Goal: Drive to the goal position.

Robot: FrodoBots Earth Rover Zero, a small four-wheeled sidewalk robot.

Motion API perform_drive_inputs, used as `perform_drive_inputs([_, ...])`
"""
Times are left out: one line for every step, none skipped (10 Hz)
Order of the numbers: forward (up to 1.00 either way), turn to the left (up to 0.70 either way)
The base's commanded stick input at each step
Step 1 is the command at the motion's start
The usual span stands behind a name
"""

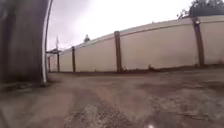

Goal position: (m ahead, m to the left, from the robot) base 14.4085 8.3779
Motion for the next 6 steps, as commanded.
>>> perform_drive_inputs([0.85, 0.00])
perform_drive_inputs([0.85, 0.00])
perform_drive_inputs([0.85, 0.00])
perform_drive_inputs([0.85, 0.00])
perform_drive_inputs([0.85, 0.00])
perform_drive_inputs([0.85, 0.00])
